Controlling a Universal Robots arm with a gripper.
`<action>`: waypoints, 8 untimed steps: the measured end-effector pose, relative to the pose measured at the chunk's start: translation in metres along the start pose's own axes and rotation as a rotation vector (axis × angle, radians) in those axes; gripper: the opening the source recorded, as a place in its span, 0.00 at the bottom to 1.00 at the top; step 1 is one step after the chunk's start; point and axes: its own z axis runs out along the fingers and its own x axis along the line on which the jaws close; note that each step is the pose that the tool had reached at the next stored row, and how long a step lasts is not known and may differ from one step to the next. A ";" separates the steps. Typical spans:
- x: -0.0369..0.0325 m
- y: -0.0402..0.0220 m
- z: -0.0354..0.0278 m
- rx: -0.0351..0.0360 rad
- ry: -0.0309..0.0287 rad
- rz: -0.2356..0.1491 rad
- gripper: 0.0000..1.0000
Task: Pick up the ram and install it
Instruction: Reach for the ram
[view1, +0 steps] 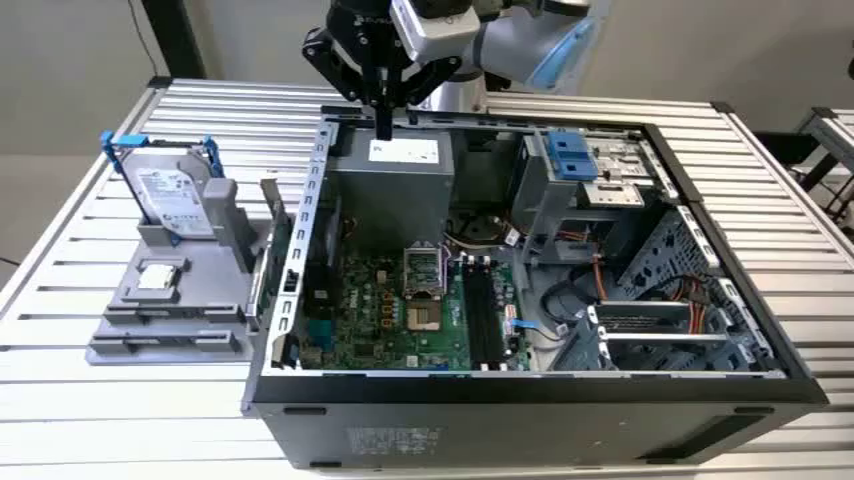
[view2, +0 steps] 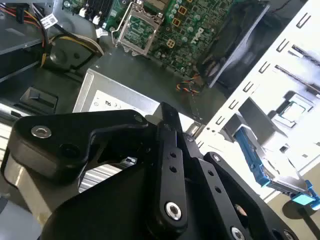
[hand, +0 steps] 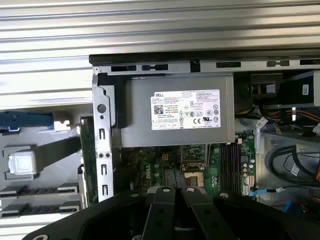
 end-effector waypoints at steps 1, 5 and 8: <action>0.0000 0.0000 0.0000 0.0000 0.0000 0.000 0.00; 0.0000 0.0000 0.0000 0.0000 0.0000 0.000 0.00; 0.0000 0.0000 0.0000 0.0000 0.0000 0.000 0.00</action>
